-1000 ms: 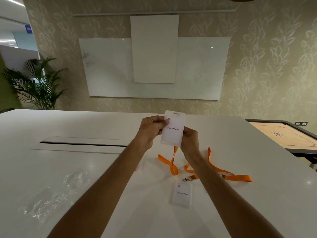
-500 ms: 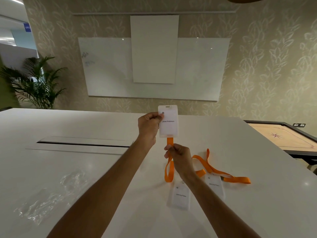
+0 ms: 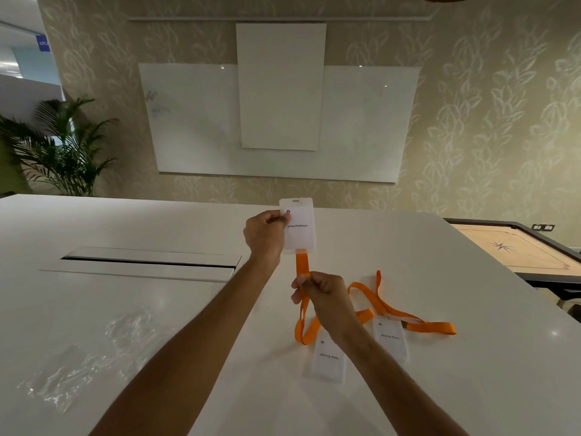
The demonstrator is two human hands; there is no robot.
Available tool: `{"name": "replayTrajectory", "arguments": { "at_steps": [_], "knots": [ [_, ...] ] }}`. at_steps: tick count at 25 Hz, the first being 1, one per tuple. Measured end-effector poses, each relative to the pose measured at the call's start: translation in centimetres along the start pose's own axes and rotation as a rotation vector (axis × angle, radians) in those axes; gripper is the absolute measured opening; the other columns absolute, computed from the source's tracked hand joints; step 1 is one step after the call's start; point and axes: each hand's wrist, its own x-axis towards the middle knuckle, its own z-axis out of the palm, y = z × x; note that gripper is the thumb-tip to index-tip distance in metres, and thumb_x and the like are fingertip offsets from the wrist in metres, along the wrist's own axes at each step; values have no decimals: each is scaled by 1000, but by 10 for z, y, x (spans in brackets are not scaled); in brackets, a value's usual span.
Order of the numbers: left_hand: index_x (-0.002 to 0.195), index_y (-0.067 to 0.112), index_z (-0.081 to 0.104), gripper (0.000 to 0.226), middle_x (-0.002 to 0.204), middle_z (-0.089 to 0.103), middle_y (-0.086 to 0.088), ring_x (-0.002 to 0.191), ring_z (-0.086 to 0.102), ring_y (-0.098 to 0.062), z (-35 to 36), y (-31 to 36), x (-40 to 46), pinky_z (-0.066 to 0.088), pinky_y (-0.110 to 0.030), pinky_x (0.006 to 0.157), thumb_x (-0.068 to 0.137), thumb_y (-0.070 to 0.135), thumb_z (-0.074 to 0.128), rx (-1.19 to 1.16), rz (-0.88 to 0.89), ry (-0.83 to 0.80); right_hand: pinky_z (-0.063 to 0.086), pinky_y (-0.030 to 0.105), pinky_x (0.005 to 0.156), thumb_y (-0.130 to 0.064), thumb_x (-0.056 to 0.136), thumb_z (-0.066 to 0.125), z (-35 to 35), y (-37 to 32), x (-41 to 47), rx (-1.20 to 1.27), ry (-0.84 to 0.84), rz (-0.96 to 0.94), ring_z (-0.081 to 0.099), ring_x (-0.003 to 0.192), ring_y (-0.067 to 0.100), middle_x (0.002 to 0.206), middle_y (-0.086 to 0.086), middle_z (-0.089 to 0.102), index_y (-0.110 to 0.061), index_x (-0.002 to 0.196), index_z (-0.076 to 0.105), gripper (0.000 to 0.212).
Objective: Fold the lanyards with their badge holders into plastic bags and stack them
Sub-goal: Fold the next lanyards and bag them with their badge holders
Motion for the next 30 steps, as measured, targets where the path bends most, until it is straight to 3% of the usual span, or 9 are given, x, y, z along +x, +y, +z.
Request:
{"name": "replayTrajectory", "arguments": {
  "at_steps": [5, 12, 16, 18, 21, 24, 30],
  "knots": [
    [89, 11, 73, 13, 86, 69, 2, 73, 64, -17, -4, -19, -8, 51, -19, 60, 83, 21, 70, 52, 16, 34, 54, 28, 77, -4, 97, 44, -6, -17, -6, 54, -103, -47, 66, 67, 13, 64, 2, 69, -8, 78, 69, 32],
    [80, 8, 73, 13, 77, 71, -3, 67, 64, -16, -2, -25, -22, 52, -20, 59, 84, 19, 68, 208, 185, -20, 51, 15, 77, -2, 97, 45, -26, -44, -3, 103, -136, -162, 69, 76, 12, 72, 6, 73, -3, 85, 70, 27],
    [65, 7, 69, 17, 58, 65, -5, 47, 49, -4, 0, -28, -29, 38, -17, 50, 82, 12, 67, 275, 311, -31, 51, 14, 72, -4, 96, 47, -39, -63, 2, 144, -121, -216, 71, 79, 14, 76, 5, 75, -4, 88, 71, 26],
    [63, 8, 67, 17, 55, 63, -6, 44, 45, -3, 0, -31, -31, 35, -17, 50, 80, 11, 68, 248, 289, -49, 49, 11, 71, -8, 97, 47, -43, -71, 5, 130, -108, -235, 71, 82, 14, 79, 4, 76, -8, 89, 72, 27],
    [77, 10, 73, 10, 71, 72, -3, 55, 57, -1, -1, -35, -34, 41, -14, 56, 83, 15, 68, 288, 260, -67, 48, 9, 70, -10, 98, 45, -50, -81, 13, 93, -82, -235, 71, 82, 9, 83, 6, 76, -5, 95, 70, 26],
    [89, 10, 73, 14, 87, 72, 1, 71, 61, -8, -3, -36, -41, 45, -12, 67, 87, 20, 64, 321, 231, -87, 49, 18, 79, -11, 98, 45, -56, -88, 23, 128, -71, -244, 71, 87, 14, 84, 4, 76, -6, 96, 69, 25],
    [92, 9, 73, 15, 90, 74, -3, 76, 65, -9, -4, -39, -49, 53, -19, 78, 86, 21, 66, 339, 274, -142, 49, 32, 90, -15, 98, 45, -65, -98, 50, 141, 15, -257, 70, 95, 16, 88, 1, 76, -12, 95, 70, 25]
  ]
}}
